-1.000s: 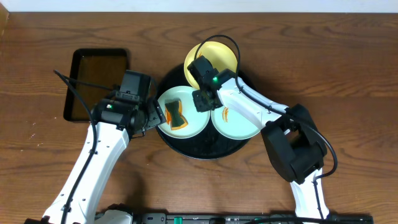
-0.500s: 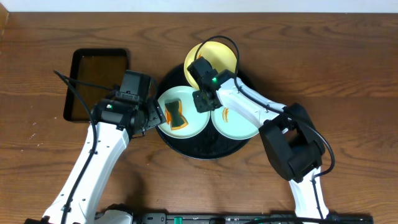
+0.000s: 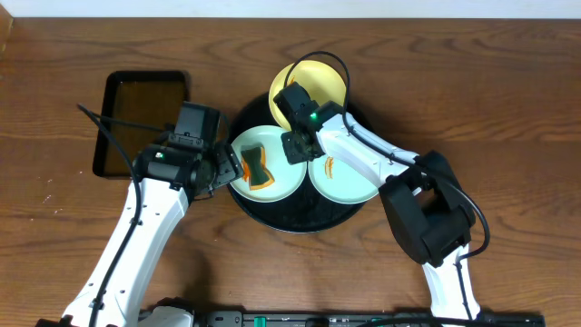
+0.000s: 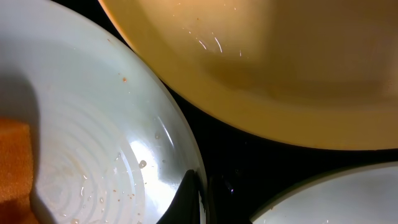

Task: Clean dirty plates on tray and stack at the side
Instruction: 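Scrub the left green plate with the sponge in the left gripper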

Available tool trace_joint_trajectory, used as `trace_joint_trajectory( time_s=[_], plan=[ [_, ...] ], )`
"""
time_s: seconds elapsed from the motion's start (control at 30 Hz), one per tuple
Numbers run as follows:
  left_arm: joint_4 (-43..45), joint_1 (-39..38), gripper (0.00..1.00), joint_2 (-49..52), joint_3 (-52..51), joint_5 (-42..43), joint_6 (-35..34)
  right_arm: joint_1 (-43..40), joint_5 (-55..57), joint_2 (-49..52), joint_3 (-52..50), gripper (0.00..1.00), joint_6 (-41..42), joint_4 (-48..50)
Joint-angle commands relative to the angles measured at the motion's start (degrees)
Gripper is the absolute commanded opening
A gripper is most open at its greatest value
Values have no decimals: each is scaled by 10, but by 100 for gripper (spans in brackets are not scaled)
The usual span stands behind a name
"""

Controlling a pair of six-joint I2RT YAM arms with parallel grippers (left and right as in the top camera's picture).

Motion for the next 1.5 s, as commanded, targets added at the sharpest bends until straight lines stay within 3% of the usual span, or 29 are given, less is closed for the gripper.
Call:
trace_joint_trajectory(
  time_s=[0.0,0.17,0.4,0.6,0.97,1.3,1.47],
  plan=[
    [4,2,73,2,-2,58,-7,5,4,11,-3,1,-3,2],
    [12,2,71,9,-2,47,-7,5,3,11,-3,6,-3,8],
    [59,-1,64,73,-3,59,-8,5,3,11,-3,1,-3,8],
    [110,0,66,160,-3,108,-8,4,3,11,-3,1,-3,8],
    [191,-23,67,195,-3,103,-14,4,3,11,-3,1,-3,12],
    [202,-24,67,262,-3,97,-17,4,4,11,-3,1,-3,11],
    [205,-24,60,265,-3,97,-9,4,3,11,-3,1,-3,12]
  ],
)
